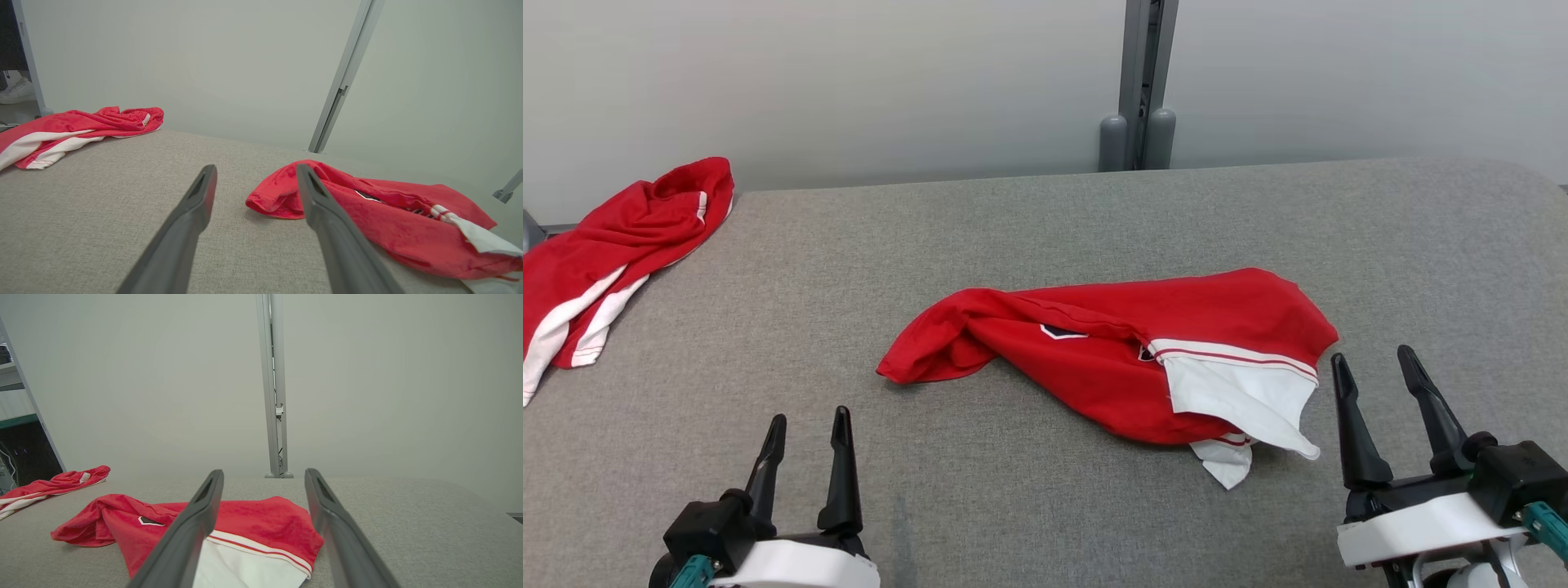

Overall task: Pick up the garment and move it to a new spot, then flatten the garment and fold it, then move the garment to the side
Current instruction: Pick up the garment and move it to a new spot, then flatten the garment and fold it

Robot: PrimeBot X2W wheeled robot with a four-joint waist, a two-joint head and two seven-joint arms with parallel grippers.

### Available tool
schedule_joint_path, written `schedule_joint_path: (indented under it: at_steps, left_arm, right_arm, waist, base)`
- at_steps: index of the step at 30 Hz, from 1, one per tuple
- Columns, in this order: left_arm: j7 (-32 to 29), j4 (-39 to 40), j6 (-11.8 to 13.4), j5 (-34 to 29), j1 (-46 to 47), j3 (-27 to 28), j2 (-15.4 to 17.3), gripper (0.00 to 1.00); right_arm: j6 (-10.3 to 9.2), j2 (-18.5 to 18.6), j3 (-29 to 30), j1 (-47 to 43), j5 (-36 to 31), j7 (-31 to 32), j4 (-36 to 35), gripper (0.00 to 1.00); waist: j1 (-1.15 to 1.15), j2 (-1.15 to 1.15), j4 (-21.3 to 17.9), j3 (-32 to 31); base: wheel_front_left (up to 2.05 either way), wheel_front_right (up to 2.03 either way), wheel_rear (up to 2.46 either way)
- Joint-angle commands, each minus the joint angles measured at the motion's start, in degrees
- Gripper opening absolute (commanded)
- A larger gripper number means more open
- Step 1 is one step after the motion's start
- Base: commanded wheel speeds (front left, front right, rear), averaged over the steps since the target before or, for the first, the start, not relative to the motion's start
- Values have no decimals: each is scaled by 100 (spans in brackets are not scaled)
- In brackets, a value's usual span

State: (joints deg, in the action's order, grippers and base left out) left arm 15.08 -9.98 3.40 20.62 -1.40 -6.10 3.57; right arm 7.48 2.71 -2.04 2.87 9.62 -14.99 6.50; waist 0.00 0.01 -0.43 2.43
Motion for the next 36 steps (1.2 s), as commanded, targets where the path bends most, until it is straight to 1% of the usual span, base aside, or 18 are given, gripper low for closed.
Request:
schedule_joint_path:
  at_steps: [1,17,25,30,36]
  left_arm:
    - [13,-16,-27,-51,-26,37,13,100]
    - [13,-81,-143,-148,80,93,-47,100]
    - [13,-54,-139,-177,89,84,-54,100]
    - [13,-43,-143,-200,107,53,-58,100]
    - [13,-23,-148,-196,148,43,-58,100]
  right_arm:
    - [3,34,14,-32,3,-30,18,100]
    - [2,33,14,21,26,-30,158,100]
    - [2,34,17,52,26,-30,214,100]
    - [3,33,42,23,-107,-31,318,100]
    - [2,38,-71,-286,-526,-31,482,100]
  waist:
    - [0,-1,-2,2]
    - [0,-1,51,45]
    - [0,-1,71,84]
    - [0,-1,99,132]
    - [0,-1,147,254]
  base:
    - [0,0,0]
    - [0,0,0]
    - [0,0,0]
    - [0,0,0]
    - [0,0,0]
